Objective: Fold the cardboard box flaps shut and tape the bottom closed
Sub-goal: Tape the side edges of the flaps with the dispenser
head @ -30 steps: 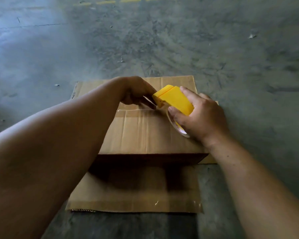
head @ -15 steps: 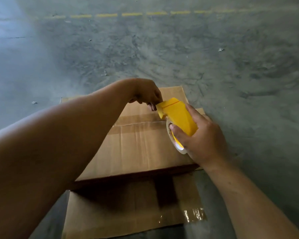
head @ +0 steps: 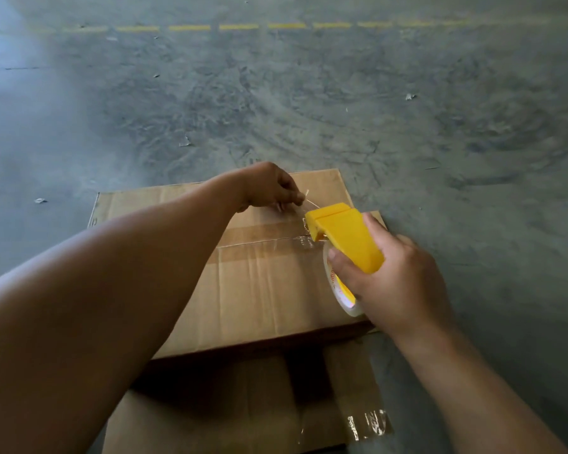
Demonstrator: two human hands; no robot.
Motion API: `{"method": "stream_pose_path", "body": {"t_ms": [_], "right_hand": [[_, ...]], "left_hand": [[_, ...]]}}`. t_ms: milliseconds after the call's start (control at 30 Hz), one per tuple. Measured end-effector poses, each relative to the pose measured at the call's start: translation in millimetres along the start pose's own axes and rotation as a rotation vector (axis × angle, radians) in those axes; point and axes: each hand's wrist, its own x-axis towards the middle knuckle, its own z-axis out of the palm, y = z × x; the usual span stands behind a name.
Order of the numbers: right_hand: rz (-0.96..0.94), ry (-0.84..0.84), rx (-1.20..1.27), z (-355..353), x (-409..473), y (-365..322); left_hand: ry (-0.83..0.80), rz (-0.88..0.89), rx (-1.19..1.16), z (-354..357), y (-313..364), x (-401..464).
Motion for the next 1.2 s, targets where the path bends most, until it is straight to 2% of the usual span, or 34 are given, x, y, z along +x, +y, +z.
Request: {"method": "stream_pose_path", "body": {"t_ms": [167,433,800,1200], "right_hand": [[0.032,-0.017,0.001,-4,-4,1],[0.037,0.021,0.01,-4,21,0],[0.078,-0.071,-0.027,-3,41,-5],[0.107,-0.1,-0.044,-2,50,-9]], "left_hand": [[-0.07,-0.008,-0.003,-9,16,17],[-0.057,0.057,0.199,-42,39,69],[-0.122,0.026,0.188,-40,34,116],[-0.127,-0.01,0.108,-32,20,122]]}}
